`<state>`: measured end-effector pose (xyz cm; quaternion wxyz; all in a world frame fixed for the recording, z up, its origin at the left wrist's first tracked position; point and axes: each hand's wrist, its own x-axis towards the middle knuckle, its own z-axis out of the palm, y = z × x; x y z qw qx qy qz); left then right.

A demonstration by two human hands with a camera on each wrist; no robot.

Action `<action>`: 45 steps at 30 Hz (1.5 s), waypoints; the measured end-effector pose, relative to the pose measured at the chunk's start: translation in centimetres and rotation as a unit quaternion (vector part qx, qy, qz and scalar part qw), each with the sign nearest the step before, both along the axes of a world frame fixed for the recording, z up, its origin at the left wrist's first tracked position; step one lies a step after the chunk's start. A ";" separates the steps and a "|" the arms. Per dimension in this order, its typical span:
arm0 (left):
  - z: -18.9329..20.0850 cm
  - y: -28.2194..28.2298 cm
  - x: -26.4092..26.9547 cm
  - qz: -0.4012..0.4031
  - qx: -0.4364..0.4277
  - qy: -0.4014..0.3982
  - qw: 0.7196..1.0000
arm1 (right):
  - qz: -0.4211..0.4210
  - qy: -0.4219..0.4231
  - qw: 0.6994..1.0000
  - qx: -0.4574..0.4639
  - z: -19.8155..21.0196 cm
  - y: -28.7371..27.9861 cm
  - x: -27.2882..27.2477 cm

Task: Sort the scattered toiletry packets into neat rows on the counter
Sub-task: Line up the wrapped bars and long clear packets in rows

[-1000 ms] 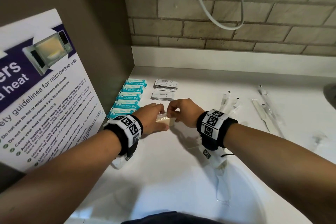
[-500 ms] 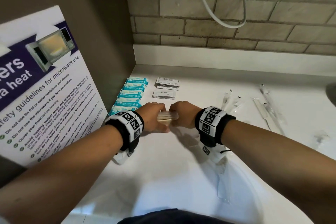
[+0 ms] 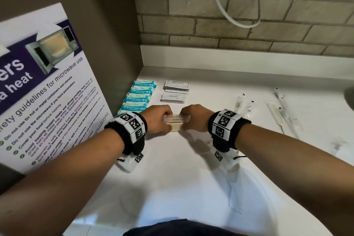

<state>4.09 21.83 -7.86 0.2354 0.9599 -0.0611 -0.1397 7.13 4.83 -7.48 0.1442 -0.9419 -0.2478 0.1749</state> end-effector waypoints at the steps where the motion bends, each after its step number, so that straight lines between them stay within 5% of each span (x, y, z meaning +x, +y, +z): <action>1: 0.1 0.2 0.2 0.005 -0.009 0.005 1.000 | -0.013 0.012 1.000 0.017 0.0 -0.1 0.3; 9: 1.0 1.6 1.8 0.116 -0.124 0.066 0.983 | -0.079 0.102 0.988 0.081 0.8 0.0 2.8; 16: 0.4 1.7 2.8 0.168 -0.108 0.108 0.974 | -0.157 0.260 0.936 0.180 0.0 0.7 3.9; 37: -0.1 1.1 4.6 0.196 -0.082 0.103 0.972 | -0.197 0.171 0.952 0.159 -0.3 1.9 4.1; 45: 0.3 0.5 4.1 0.172 0.016 0.057 0.983 | -0.183 0.166 0.959 0.137 -0.1 1.7 4.2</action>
